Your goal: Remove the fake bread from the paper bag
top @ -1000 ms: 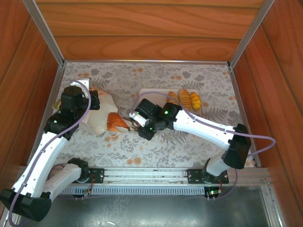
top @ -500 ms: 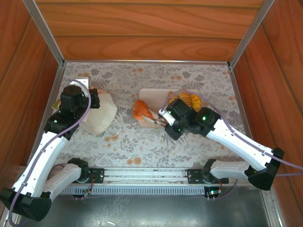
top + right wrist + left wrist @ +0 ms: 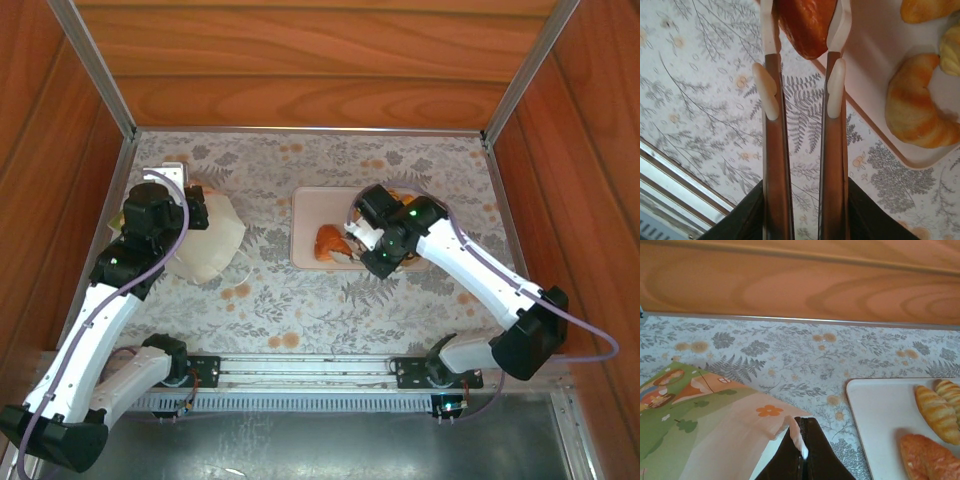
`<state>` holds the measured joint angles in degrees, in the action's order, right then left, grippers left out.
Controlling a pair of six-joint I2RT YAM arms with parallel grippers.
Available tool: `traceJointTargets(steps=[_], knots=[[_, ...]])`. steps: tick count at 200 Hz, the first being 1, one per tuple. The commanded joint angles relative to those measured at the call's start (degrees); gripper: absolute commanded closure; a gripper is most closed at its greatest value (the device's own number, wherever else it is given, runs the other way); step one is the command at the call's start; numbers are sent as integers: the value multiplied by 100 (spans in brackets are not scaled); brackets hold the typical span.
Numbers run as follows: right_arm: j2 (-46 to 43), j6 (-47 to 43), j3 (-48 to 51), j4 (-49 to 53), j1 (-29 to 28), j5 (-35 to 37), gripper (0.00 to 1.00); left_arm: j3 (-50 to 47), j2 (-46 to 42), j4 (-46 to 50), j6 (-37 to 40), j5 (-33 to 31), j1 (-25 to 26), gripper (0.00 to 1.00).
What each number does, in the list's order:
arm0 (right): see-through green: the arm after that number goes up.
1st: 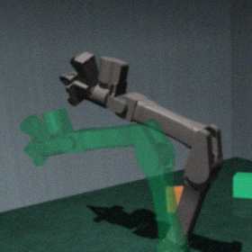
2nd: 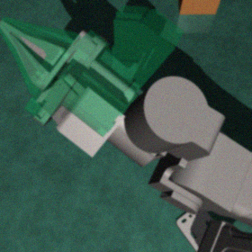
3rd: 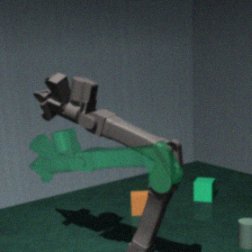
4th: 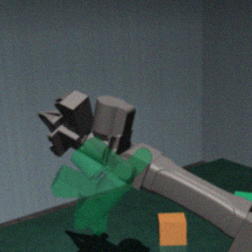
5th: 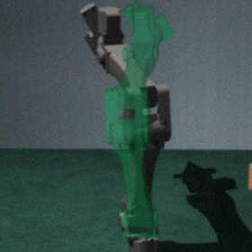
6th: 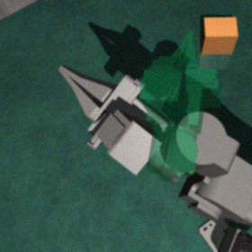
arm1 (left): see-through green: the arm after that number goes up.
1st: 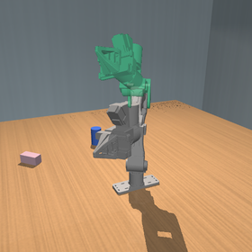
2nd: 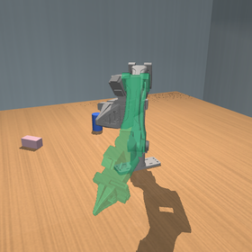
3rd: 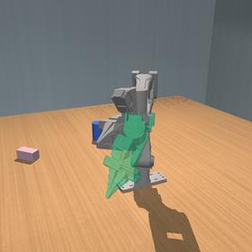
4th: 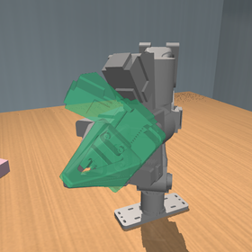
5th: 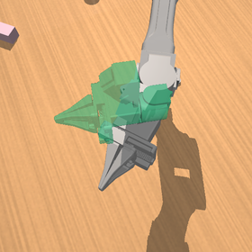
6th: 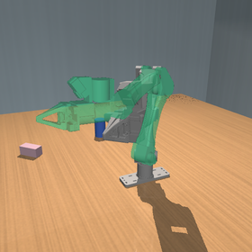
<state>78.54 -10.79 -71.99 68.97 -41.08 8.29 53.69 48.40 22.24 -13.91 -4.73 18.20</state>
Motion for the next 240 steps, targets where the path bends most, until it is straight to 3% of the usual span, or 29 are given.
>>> traceJointTargets(steps=[1, 54, 122, 176, 240], knots=[[53, -486, -18, 202, 162, 410, 61, 16, -50, -154, 71, -56, 31, 100], [-23, -808, -11, 156, 568, 1199, 53, -16, -72, -157, 90, -71, 39, 100], [64, -730, -290, 251, 568, 707, 51, -122, -158, -158, 82, -106, 35, 100], [416, -392, -443, -336, 567, 401, 50, -122, -129, -156, 46, -71, 42, 100], [985, -387, -541, 419, 570, 57, 63, -165, -172, -155, 35, -139, 35, 100]])
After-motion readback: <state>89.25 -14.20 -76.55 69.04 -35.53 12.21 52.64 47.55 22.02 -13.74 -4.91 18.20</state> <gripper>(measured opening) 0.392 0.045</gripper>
